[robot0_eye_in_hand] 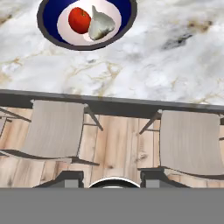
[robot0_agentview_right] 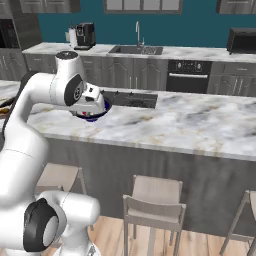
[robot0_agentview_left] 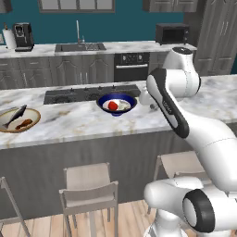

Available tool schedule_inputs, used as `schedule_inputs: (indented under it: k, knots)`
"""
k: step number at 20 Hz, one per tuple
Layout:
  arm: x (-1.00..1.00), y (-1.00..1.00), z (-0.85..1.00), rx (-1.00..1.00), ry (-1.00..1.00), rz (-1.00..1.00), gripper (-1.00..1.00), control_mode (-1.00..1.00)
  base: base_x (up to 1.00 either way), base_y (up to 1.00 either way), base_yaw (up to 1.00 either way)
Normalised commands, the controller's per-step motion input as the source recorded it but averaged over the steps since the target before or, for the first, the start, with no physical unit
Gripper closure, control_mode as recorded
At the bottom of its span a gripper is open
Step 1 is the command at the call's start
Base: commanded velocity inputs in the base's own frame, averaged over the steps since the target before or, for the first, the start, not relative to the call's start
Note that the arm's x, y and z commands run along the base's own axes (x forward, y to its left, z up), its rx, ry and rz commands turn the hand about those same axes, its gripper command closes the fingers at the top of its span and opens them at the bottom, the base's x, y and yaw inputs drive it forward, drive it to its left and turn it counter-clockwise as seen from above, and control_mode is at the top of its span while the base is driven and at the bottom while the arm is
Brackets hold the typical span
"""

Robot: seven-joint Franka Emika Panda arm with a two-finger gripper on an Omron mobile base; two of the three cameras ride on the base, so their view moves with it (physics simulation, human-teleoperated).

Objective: Place the bowl with the garlic and tomato on the second highest shelf of the fridge. Place the bowl with the fish and chicken drumstick on the top shelf of the fridge.

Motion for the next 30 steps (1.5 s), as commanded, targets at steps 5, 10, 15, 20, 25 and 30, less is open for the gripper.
schedule_inputs:
  k: [5, 10, 15, 20, 25, 30]
  knots:
    - [-0.49, 0.17, -0.16, 0.08, 0.0, 0.0, -1.0, -1.0, 0.0, 0.0, 0.0]
    - [-0.1, 0.46, -0.15, 0.08, 0.0, -0.05, -1.0, 1.0, 0.04, 0.14, -0.03]
    - [0.0, 0.0, 0.0, 0.0, 0.0, 0.0, -1.0, 1.0, 0.59, 0.39, -0.13]
    - [0.0, 0.0, 0.0, 0.0, 0.0, 0.0, -1.0, 1.0, 0.69, -0.06, -0.01]
    - [0.87, -0.68, -0.3, 0.08, 0.14, -0.06, -1.0, -1.0, 0.0, 0.0, 0.0]
    - [1.0, -0.33, -0.18, 0.06, 0.11, -0.16, -1.0, -1.0, 0.0, 0.0, 0.0]
